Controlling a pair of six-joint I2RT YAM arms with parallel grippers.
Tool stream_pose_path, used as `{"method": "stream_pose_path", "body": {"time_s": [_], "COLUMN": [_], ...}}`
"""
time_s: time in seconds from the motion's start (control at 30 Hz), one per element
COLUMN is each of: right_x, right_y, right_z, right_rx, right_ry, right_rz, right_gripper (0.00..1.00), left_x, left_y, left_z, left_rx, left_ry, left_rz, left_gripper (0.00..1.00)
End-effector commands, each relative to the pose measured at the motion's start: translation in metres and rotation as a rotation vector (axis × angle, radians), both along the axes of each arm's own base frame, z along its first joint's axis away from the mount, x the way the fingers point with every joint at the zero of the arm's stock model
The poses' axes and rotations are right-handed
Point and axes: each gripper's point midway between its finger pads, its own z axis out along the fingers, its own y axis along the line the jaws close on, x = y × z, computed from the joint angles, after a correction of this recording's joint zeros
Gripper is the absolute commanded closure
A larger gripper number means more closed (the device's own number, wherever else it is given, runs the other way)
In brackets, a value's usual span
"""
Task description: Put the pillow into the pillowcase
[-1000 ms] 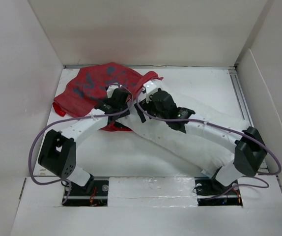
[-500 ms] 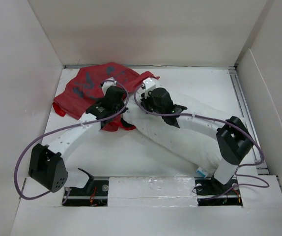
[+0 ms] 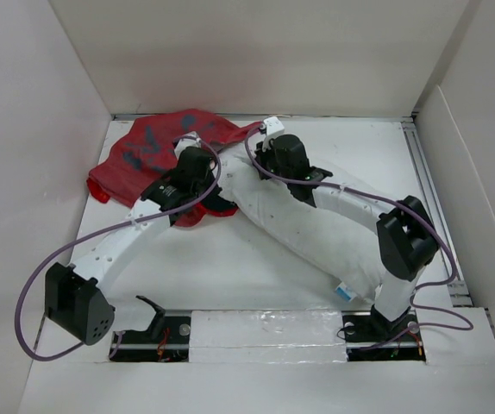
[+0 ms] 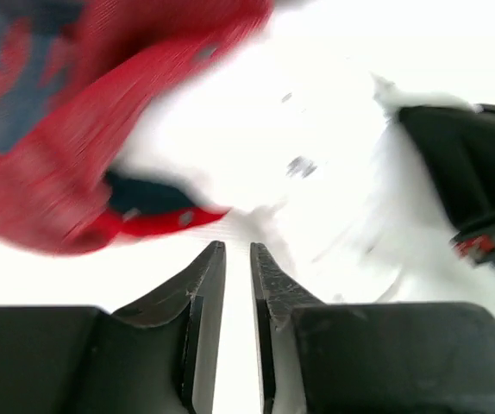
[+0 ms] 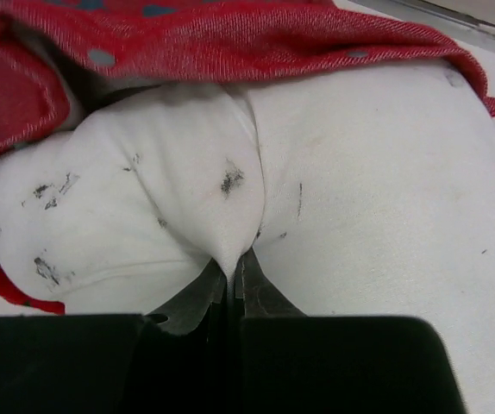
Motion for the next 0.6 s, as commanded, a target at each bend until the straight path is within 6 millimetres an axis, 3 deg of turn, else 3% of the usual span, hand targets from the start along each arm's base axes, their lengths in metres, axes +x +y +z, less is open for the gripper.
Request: {"method": "stream_pose_path", "body": {"time_s": [0.0, 0.1, 0.13, 0.27, 0.3, 0.33, 0.37, 0.5, 0.57], "right_x": [0.023, 0.017, 0.014, 0.008, 0.008, 0.005, 0.006, 0.005, 0.005], "right_y": [-0.022, -0.019, -0.013, -0.003, -0.002, 0.003, 0.006, 0.011, 0.011], "right_z": [0.009, -0.001, 0.001, -0.004, -0.010, -0.016, -0.016, -0.016, -0.016], "right_rx": [0.009, 0.006, 0.022, 0.039, 0.026, 0.022, 0.025, 0.032, 0.032], "right_ry": [-0.017, 0.006, 0.005, 0.021, 0.025, 0.035, 0.036, 0.041, 0.041], "right_rz": [-0.085, -0.053, -0.017, 0.048, 0.051, 0.069, 0.078, 0.099, 0.099], "right_gripper": [1.00, 1.00, 1.00, 1.00, 1.00, 1.00, 1.00, 1.00, 1.00], "left_x": [-0.007, -0.009, -0.010, -0.001, 0.008, 0.015, 0.030, 0.059, 0.068], "left_y": [0.022, 0.040, 0.044, 0.057, 0.067, 0.062, 0.065, 0.057, 0.054], "left_z": [0.012, 0.002, 0.002, 0.003, -0.004, -0.006, -0.024, -0.033, -0.031], "left_rx": [0.039, 0.082, 0.090, 0.117, 0.126, 0.100, 0.121, 0.128, 0.123], "left_ry": [-0.031, -0.012, -0.011, -0.054, -0.041, -0.039, -0.007, -0.021, -0.050], "left_rz": [0.075, 0.174, 0.201, 0.266, 0.303, 0.275, 0.297, 0.309, 0.300], "left_gripper": [0.85, 0.85, 0.80, 0.50, 0.43, 0.33, 0.22, 0.23, 0.34]}}
